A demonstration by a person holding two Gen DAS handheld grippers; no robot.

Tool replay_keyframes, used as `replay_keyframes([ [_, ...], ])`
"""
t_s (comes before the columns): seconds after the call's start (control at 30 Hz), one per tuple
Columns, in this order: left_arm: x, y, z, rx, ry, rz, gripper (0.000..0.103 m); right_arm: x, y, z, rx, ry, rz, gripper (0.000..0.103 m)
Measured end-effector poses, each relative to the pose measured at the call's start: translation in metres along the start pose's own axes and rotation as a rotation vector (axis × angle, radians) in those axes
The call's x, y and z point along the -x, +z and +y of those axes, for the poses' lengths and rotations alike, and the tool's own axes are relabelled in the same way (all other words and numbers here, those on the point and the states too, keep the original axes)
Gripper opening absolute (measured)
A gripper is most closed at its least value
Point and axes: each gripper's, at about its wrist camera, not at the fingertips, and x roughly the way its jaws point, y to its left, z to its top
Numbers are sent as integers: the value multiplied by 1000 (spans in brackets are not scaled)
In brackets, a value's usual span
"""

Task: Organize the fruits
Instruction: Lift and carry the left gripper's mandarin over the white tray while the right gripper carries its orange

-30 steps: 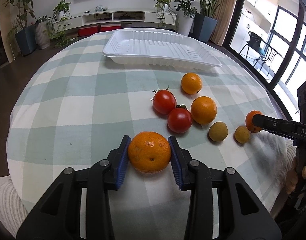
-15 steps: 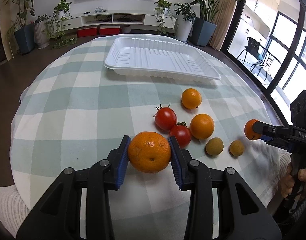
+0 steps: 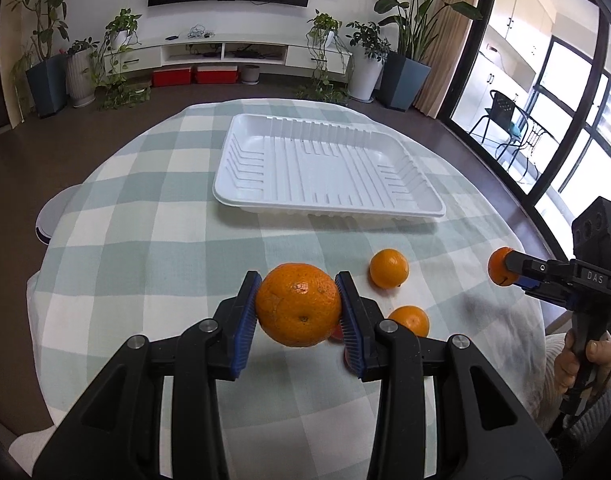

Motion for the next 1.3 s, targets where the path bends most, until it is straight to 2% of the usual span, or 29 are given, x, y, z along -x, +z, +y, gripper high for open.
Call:
replay_keyframes([
  [0.67, -34, 62, 4, -50, 4, 7, 35, -27, 67, 11, 46, -5, -21, 41],
  [1.3, -101, 104, 6, -82, 0, 63, 35, -71, 98, 16, 122, -76, 18, 41],
])
